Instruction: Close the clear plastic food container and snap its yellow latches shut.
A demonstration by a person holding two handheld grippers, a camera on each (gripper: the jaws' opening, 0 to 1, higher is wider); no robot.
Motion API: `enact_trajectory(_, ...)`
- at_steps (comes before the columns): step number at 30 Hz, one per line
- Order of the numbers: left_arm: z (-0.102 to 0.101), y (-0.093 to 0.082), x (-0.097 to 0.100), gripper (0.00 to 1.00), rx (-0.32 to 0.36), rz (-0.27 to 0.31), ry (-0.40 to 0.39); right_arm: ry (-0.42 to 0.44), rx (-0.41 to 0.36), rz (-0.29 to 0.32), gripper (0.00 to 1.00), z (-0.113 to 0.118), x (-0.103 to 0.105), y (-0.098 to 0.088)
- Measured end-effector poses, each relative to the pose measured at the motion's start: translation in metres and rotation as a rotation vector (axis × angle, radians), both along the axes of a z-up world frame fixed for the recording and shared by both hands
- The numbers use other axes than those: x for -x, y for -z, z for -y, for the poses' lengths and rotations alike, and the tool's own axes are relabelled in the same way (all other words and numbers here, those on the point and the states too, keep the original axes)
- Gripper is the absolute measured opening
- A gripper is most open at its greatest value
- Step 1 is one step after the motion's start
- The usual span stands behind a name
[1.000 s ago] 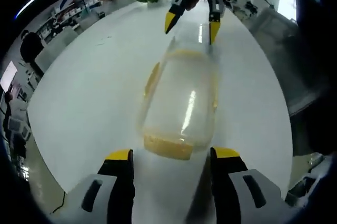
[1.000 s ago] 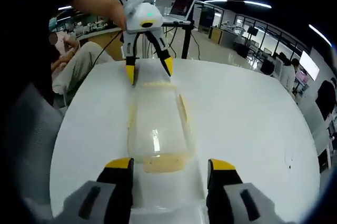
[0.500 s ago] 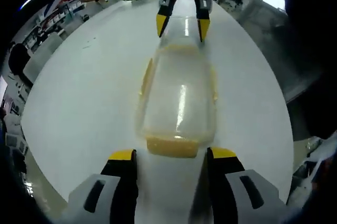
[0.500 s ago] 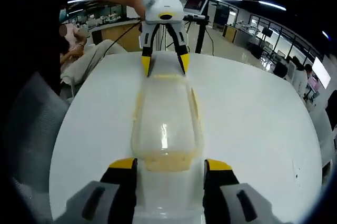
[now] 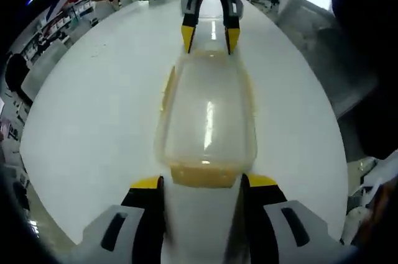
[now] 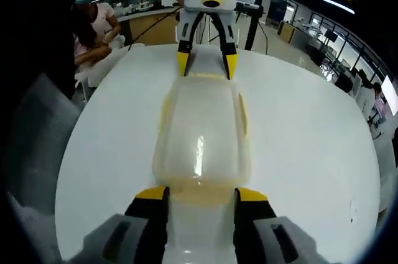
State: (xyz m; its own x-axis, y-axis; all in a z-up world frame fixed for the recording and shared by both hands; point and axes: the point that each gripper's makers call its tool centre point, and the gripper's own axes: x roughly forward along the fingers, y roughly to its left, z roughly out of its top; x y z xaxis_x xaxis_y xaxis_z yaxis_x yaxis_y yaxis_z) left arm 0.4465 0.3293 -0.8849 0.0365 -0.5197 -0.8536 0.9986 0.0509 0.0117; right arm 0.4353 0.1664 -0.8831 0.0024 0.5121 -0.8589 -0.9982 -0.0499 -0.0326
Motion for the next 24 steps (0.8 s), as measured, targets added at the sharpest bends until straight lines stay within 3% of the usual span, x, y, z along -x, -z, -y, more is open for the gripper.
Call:
enact_trajectory(3,0.0029,-0.0011,0.0018,0.43,0.006,0.001,0.021,-0.003,0.024,-0.002,0.38,0.0003,-0.0005,0.0068)
enact_trajectory(4,0.0046,-0.0012,0.0043,0.41,0.013,-0.002,0.046,0.062,0.016,-0.042,0.38,0.0001,-0.0031,0.0074)
enact_trajectory(6,0.0033,-0.0011,0.002,0.37,0.004,0.004,0.038,0.015,0.021,-0.026,0.38,0.0,-0.0023,0.0067)
enact_trajectory(12,0.0043,-0.0006,0.0007,0.37,-0.036,0.009,0.083,0.016,0.063,-0.034,0.38,-0.001,-0.0036,0.0078)
enact_trajectory(17,0.0041,-0.0004,0.0013,0.36,-0.046,0.01,0.071,0.027,0.062,-0.033,0.37,0.0002,-0.0022,0.0069)
enact_trajectory(19,0.004,-0.0004,0.0008,0.36,-0.061,-0.007,0.023,0.023,0.059,-0.032,0.36,0.0001,-0.0021,0.0066)
enact_trajectory(24,0.0022,-0.0036,-0.0001,0.36,-0.063,-0.016,0.029,0.003,0.069,-0.015,0.36,-0.0019,-0.0031,0.0043)
